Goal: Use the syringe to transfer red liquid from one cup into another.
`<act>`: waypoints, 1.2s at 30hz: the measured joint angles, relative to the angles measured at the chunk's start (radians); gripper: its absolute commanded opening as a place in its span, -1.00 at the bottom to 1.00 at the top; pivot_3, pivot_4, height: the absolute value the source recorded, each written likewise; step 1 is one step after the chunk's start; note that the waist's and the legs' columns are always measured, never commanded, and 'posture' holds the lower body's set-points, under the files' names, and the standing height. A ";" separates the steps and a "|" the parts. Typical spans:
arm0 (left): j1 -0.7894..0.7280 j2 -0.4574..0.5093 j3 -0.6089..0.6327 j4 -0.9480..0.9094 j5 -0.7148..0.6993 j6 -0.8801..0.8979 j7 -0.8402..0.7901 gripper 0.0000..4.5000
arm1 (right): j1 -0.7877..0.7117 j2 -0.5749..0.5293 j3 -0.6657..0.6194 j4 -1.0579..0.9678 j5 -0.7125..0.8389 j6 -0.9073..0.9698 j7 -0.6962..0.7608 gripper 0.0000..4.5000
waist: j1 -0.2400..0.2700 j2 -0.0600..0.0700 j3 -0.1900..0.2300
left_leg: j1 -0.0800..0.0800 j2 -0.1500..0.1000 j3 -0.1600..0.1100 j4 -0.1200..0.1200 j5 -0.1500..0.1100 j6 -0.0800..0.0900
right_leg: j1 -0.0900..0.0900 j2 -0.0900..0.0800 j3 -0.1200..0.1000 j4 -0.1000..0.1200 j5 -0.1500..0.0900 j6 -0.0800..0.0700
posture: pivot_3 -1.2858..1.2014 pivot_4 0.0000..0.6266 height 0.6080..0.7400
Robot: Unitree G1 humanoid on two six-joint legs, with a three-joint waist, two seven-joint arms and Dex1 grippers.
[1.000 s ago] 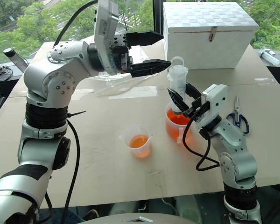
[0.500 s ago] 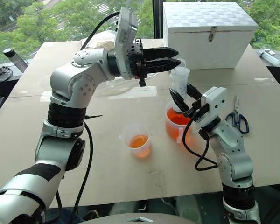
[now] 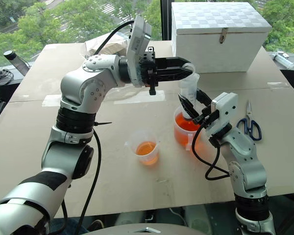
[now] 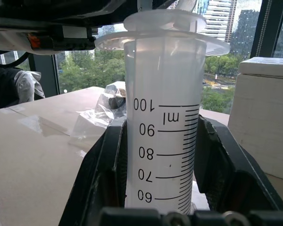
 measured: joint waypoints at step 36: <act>-0.063 -0.067 0.018 0.065 0.004 0.043 0.028 -0.96 | 0.042 -0.018 -0.001 0.012 0.001 -0.065 -0.020 -0.34 | 0.000 0.000 0.000 | 0.000 0.000 0.000 0.000 0.000 0.000 | 0.000 0.000 0.000 0.000 0.000 0.000 | 0.03 -0.52 1.00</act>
